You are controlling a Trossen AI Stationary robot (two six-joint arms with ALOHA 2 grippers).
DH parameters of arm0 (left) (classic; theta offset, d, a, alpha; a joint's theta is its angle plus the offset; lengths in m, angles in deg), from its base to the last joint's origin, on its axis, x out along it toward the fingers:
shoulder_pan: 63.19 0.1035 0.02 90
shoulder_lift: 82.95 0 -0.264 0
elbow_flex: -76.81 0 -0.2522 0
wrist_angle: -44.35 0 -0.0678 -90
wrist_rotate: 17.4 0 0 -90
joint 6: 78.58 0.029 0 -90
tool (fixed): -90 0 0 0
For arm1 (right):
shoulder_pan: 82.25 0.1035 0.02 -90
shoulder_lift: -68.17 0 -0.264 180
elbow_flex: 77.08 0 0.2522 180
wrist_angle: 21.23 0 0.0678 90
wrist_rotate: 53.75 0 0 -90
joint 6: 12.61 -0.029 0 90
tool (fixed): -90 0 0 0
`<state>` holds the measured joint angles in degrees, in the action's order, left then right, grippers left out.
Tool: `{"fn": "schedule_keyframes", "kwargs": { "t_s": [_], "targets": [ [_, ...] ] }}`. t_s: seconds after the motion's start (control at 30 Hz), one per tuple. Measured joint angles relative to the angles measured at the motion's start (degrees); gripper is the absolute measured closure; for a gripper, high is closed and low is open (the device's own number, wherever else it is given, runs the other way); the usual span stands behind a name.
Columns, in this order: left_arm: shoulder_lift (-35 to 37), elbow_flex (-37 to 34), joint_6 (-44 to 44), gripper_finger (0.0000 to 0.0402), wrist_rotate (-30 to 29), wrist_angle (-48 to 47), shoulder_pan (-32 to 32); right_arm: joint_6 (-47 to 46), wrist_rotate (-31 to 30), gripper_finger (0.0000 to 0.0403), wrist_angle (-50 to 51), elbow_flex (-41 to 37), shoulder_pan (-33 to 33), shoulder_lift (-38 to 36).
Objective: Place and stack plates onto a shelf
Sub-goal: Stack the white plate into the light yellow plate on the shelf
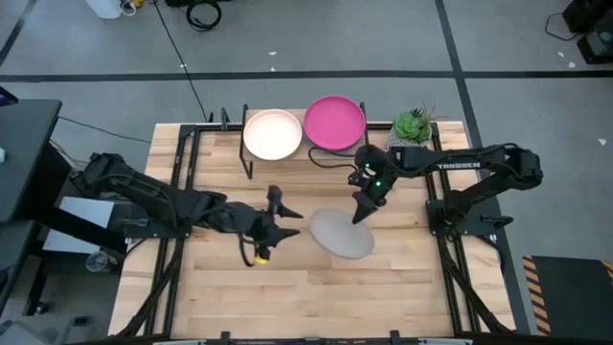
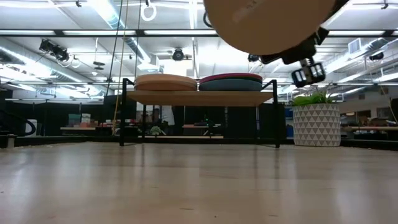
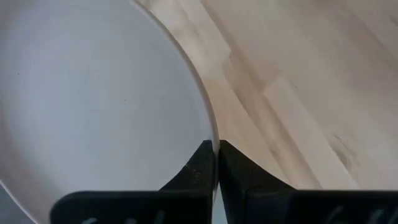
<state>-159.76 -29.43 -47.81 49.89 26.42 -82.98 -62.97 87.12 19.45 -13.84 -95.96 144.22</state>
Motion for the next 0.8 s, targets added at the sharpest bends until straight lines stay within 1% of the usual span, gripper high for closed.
{"fn": "schedule_keyframes", "kwargs": {
  "t_s": [0.1, 0.2, 0.33, 0.43, 0.63, 0.8],
  "targets": [
    [-2.6, 0.0, 2.4, 0.0198, -2.1, 2.2, 0.0, -2.2, 1.0, 0.0386, -4.2, 0.0, -0.2, 1.8],
    [-4.3, 0.0, 3.4, 0.0198, -4.9, 4.3, 0.0, -3.0, 2.5, 0.0387, -5.8, 0.0, 0.1, 3.8],
    [-5.0, 0.0, 3.4, 0.0198, -4.8, 5.3, 0.0, -3.3, 3.1, 0.0386, -7.1, 0.0, 0.5, 5.7],
    [-5.1, 0.0, 3.4, 0.0204, -2.3, 5.4, 0.0, -4.7, 3.2, 0.0386, -9.4, 0.0, 0.5, 6.4],
    [-5.1, 0.0, 3.5, 0.0249, -1.5, 5.7, 0.1, -8.1, 3.7, 0.0386, -14.8, 0.0, 0.5, 6.9],
    [-5.1, 0.0, 3.8, 0.0293, -1.0, 5.6, 0.0, -8.9, 4.4, 0.0381, -15.6, 0.0, 0.5, 7.0]
  ]
}}
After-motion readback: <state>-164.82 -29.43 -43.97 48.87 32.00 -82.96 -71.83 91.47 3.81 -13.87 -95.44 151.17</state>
